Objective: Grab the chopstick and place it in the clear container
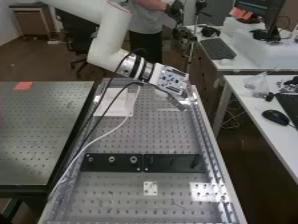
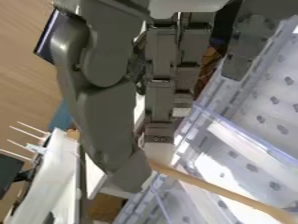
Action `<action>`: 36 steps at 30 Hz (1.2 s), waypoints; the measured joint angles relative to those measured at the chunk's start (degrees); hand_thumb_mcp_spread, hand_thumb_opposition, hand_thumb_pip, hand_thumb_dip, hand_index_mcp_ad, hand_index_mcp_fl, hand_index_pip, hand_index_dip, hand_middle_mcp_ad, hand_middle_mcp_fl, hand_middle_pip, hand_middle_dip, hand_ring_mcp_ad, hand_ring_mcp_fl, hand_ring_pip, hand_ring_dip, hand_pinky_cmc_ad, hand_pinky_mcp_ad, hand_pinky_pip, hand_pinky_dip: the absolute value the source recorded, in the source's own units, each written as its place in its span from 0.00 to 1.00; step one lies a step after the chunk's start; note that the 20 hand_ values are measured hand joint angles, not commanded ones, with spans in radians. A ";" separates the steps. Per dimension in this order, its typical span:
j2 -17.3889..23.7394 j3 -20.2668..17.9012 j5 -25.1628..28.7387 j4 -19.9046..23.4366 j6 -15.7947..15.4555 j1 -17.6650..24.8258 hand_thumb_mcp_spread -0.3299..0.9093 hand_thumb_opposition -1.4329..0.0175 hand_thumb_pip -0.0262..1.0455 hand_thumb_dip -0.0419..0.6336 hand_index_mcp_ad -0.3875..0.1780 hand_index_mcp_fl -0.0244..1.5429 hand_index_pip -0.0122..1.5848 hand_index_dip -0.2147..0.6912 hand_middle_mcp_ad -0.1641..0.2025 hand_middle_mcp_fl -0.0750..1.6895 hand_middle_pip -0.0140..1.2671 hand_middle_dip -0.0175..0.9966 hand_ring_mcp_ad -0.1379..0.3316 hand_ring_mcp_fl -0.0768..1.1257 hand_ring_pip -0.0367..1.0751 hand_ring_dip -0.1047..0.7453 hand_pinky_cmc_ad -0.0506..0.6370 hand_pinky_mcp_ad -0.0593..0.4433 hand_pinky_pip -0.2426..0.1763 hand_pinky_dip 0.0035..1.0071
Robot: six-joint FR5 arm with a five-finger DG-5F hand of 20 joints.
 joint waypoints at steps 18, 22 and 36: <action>-0.24 -0.59 -0.95 1.46 1.03 -0.25 0.72 0.33 0.47 0.59 0.27 0.59 0.19 0.78 0.51 0.66 0.12 0.71 0.28 0.37 0.12 0.73 0.65 0.77 0.66 0.17; -0.36 0.16 -1.10 1.45 0.84 -0.29 0.71 0.35 0.49 0.59 0.27 0.53 0.11 0.77 0.52 0.60 0.10 0.71 0.27 0.31 0.13 0.73 0.65 0.76 0.66 0.17; 0.68 0.89 -1.26 3.30 0.42 -0.88 0.61 0.40 0.54 0.59 0.27 0.35 0.04 0.80 0.52 0.38 0.08 0.72 0.37 0.15 0.11 0.64 0.70 0.76 0.43 0.21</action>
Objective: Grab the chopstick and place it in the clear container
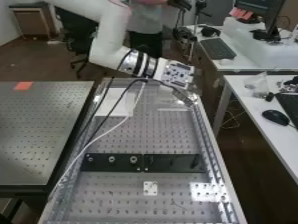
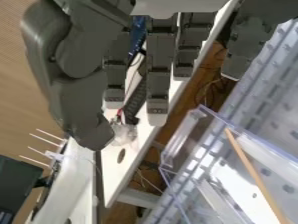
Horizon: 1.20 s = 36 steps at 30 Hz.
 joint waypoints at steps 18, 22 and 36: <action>17.77 -8.21 2.23 7.08 -30.88 -2.92 0.42 0.52 0.35 0.17 0.35 0.22 0.02 0.73 0.57 0.13 0.09 0.36 0.55 0.07 0.11 0.36 0.80 0.81 0.25 0.24; 21.06 -9.69 3.40 5.92 -40.36 -3.25 0.42 0.52 0.35 0.16 0.35 0.22 0.02 0.69 0.56 0.13 0.09 0.36 0.55 0.07 0.11 0.35 0.81 0.81 0.25 0.25; 28.02 -13.77 9.00 2.42 -60.58 -2.14 0.41 0.52 0.39 0.14 0.35 0.22 0.02 0.62 0.57 0.12 0.11 0.30 0.55 0.07 0.11 0.32 0.81 0.81 0.24 0.17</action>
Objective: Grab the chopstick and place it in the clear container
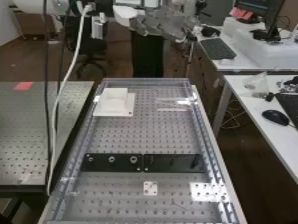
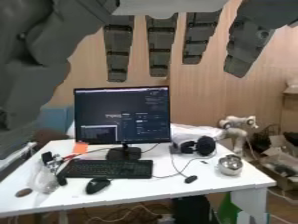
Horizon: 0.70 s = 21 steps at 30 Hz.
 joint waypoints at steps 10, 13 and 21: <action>2.69 -1.13 2.40 -1.42 -0.37 0.81 0.39 0.52 0.40 0.14 0.35 0.19 0.02 0.59 0.56 0.12 0.10 0.29 0.55 0.07 0.11 0.30 0.81 0.81 0.23 0.16; 3.11 -1.26 2.60 -1.45 0.66 0.80 0.39 0.52 0.40 0.14 0.35 0.19 0.03 0.58 0.56 0.10 0.11 0.29 0.55 0.07 0.11 0.30 0.82 0.81 0.23 0.16; 3.79 -1.13 3.60 -1.83 1.79 0.76 0.39 0.52 0.40 0.14 0.35 0.19 0.03 0.58 0.57 0.10 0.11 0.29 0.55 0.07 0.11 0.30 0.84 0.81 0.23 0.16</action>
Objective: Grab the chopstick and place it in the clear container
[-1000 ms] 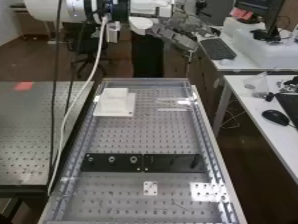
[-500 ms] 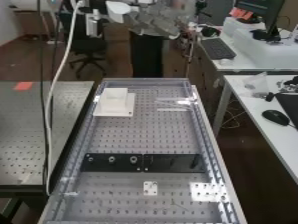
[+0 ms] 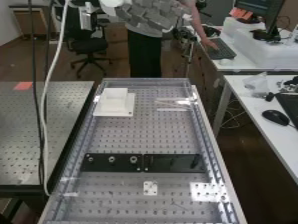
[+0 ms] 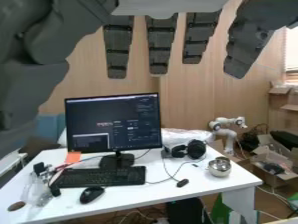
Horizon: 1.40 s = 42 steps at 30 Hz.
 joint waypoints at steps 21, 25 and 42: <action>-1.49 1.16 -0.87 0.23 3.54 -0.25 0.39 0.52 0.40 0.14 0.35 0.20 0.03 0.58 0.56 0.10 0.10 0.29 0.55 0.07 0.11 0.30 0.84 0.81 0.23 0.16; -1.59 1.22 -0.96 0.32 3.73 -0.37 0.39 0.52 0.40 0.14 0.35 0.20 0.03 0.58 0.56 0.10 0.10 0.29 0.55 0.07 0.11 0.30 0.84 0.81 0.23 0.16; -2.04 1.41 -1.35 0.09 4.10 -0.60 0.39 0.51 0.40 0.14 0.35 0.20 0.03 0.58 0.57 0.10 0.10 0.29 0.55 0.07 0.11 0.30 0.84 0.81 0.23 0.16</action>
